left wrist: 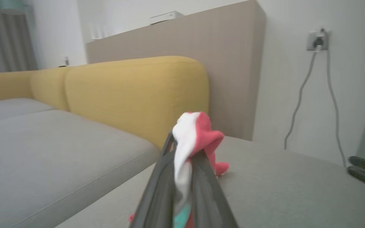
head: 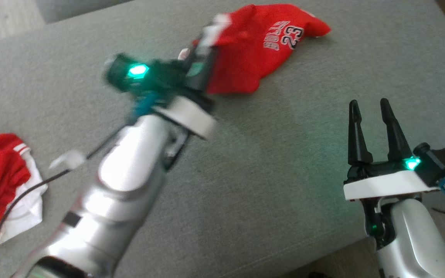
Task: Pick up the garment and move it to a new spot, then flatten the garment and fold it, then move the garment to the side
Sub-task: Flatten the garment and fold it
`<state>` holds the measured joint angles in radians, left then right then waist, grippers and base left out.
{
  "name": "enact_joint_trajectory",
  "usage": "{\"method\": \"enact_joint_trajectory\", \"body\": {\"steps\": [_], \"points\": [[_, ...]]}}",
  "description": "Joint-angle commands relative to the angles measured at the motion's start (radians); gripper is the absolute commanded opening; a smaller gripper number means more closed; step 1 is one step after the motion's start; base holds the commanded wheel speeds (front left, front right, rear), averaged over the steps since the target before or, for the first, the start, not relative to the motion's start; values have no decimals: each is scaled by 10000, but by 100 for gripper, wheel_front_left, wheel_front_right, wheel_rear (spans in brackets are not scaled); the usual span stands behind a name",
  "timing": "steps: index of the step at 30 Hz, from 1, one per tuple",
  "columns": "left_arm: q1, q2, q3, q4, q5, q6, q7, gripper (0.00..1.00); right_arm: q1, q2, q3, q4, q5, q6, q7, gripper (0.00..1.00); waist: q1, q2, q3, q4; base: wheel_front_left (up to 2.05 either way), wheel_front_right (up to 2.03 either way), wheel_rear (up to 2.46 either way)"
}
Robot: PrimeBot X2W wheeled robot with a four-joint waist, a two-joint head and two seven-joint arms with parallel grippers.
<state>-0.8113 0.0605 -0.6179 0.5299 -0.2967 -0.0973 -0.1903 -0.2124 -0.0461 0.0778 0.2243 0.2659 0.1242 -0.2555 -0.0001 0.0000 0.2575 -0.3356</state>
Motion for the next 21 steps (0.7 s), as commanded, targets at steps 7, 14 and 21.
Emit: {"method": "enact_joint_trajectory", "body": {"steps": [7,14,21], "points": [[-952,-96,-1249,-1685,-1243,256,589,0,-132,-41,541,-133,353,65,-63,100,1,0,-286,-789,0,0,0],[-2517,-100,-2134,-2613,-3645,2157,-123,0,-167,-41,918,-99,615,65,-63,100,1,0,-208,-1253,0,0,0],[-2803,-85,-2321,-568,-4183,2715,-471,0,-145,-41,688,-244,656,65,-63,100,1,0,205,-765,0,0,0]]}}
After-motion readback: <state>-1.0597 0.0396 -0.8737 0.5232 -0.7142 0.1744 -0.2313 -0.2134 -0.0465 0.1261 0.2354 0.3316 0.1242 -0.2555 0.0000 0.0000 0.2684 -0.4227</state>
